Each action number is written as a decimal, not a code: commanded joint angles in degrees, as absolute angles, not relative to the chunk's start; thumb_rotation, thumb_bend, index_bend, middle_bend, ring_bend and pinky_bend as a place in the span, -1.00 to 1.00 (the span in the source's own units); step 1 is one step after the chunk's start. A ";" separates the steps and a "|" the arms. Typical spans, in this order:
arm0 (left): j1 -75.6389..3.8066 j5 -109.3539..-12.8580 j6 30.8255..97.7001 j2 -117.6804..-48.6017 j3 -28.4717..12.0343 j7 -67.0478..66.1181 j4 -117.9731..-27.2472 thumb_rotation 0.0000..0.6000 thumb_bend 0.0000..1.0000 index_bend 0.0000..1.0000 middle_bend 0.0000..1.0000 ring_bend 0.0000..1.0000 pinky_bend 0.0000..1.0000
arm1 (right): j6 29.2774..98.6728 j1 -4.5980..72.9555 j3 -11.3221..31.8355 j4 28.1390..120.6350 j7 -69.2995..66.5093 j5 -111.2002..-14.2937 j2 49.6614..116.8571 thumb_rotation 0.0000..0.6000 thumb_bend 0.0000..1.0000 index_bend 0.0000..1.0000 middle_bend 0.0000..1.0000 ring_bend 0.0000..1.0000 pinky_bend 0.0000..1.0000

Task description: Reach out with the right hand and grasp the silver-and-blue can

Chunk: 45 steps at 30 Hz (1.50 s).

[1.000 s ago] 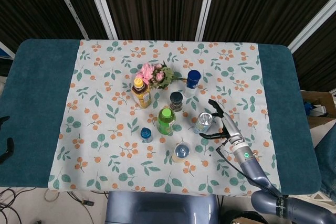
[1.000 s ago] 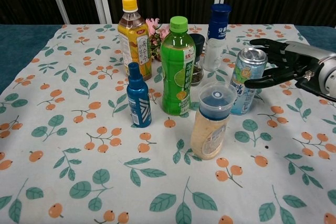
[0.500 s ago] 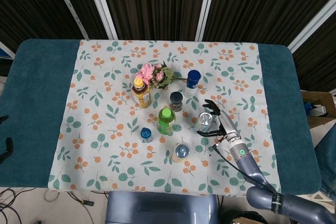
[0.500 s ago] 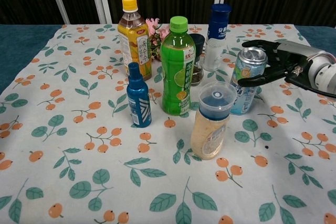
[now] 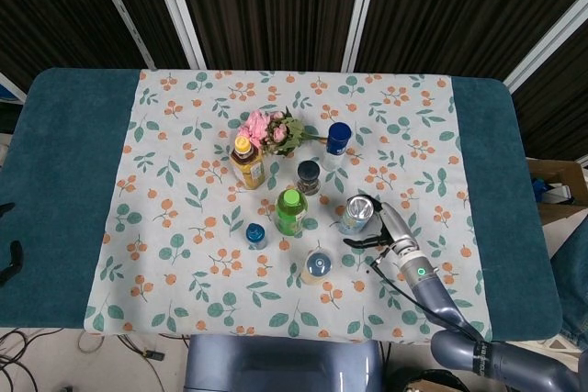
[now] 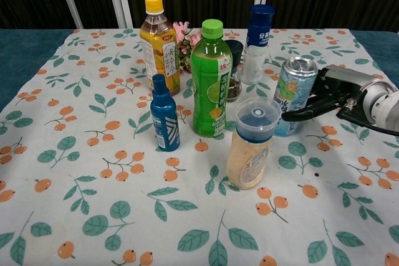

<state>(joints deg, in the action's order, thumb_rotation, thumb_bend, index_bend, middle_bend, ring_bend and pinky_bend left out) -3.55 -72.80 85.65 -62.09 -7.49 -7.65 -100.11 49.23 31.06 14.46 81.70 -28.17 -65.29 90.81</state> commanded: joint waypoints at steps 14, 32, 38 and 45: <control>-3.62 -72.50 85.44 -61.98 -7.56 -7.65 -100.18 1.00 0.07 -0.67 -0.89 -0.91 -1.00 | 51.18 30.38 15.43 81.17 -26.44 -63.97 91.89 1.00 -0.54 0.03 0.01 -0.14 0.11; -3.63 -72.26 85.16 -61.76 -7.39 -7.83 -100.51 1.00 0.07 -0.64 -0.90 -0.91 -1.00 | 51.58 29.52 16.46 85.57 -27.21 -65.66 87.27 1.00 -0.22 0.25 0.22 0.09 0.44; -3.66 -72.17 85.12 -61.71 -7.44 -7.77 -100.51 1.00 0.07 -0.64 -0.89 -0.91 -1.00 | 54.74 28.21 17.77 89.38 -29.05 -68.39 83.67 1.00 -0.22 0.27 0.23 0.10 0.44; -3.60 -72.52 85.29 -61.84 -7.22 -7.92 -100.55 1.00 0.07 -0.63 -0.89 -0.91 -1.00 | 57.89 25.87 20.53 97.10 -31.85 -70.39 74.62 1.00 -0.22 0.27 0.23 0.10 0.45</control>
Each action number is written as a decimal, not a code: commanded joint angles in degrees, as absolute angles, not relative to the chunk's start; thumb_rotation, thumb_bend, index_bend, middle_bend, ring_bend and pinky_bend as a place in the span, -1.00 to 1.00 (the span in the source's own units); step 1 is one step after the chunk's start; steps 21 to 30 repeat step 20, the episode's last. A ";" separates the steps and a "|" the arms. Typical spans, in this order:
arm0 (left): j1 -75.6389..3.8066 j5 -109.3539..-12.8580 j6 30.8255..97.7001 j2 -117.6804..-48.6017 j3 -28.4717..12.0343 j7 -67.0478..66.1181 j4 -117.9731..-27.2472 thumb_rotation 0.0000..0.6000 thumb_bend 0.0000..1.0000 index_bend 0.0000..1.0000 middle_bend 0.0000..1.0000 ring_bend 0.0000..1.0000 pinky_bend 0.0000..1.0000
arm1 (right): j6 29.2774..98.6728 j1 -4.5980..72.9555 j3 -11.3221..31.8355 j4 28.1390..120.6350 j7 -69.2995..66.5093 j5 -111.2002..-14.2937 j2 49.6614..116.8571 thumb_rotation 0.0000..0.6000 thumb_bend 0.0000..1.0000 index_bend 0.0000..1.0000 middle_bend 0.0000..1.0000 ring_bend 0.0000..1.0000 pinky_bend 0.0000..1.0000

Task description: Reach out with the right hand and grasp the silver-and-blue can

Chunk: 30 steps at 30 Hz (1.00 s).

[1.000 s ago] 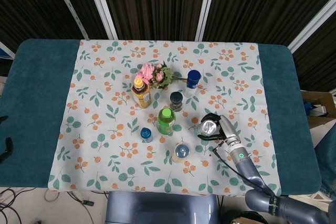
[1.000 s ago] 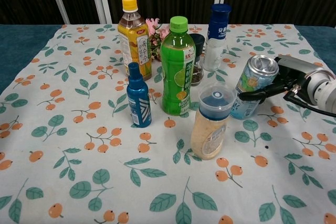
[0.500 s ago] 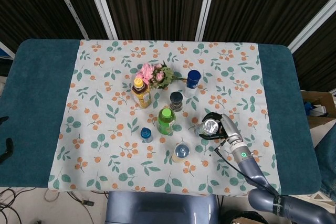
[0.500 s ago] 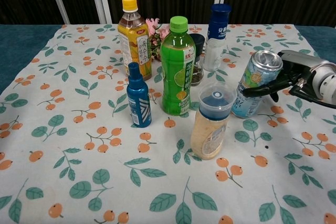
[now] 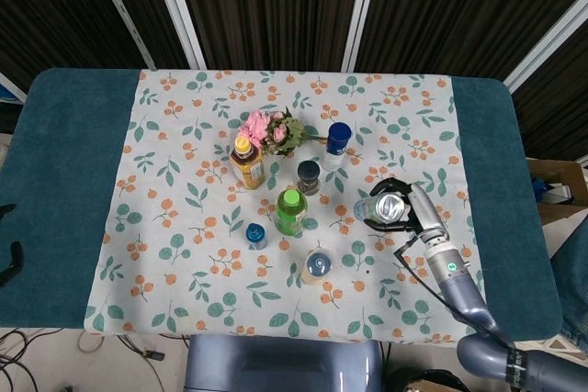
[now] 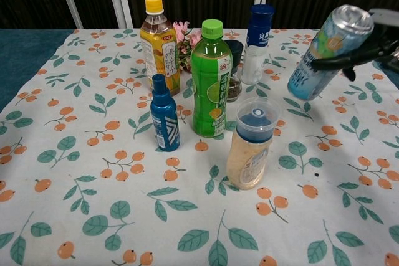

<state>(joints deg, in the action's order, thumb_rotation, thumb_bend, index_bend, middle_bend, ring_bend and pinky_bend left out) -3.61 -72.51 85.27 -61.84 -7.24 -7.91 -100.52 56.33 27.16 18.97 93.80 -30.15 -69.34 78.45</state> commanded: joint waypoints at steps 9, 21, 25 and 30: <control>-3.62 -72.56 85.36 -61.97 -7.18 -8.24 -100.60 1.00 0.07 -0.63 -0.90 -0.91 -1.00 | 63.01 22.49 23.93 103.78 -36.47 -72.25 65.61 1.00 -0.22 0.27 0.23 0.10 0.45; -3.63 -72.60 85.38 -62.04 -7.13 -8.38 -100.64 1.00 0.08 -0.63 -0.89 -0.91 -1.00 | 66.75 18.98 25.82 107.76 -43.33 -73.98 58.01 1.00 -0.22 0.27 0.23 0.10 0.45; -3.63 -72.60 85.38 -62.04 -7.13 -8.38 -100.64 1.00 0.08 -0.63 -0.89 -0.91 -1.00 | 66.75 18.98 25.82 107.76 -43.33 -73.98 58.01 1.00 -0.22 0.27 0.23 0.10 0.45; -3.63 -72.60 85.38 -62.04 -7.13 -8.38 -100.64 1.00 0.08 -0.63 -0.89 -0.91 -1.00 | 66.75 18.98 25.82 107.76 -43.33 -73.98 58.01 1.00 -0.22 0.27 0.23 0.10 0.45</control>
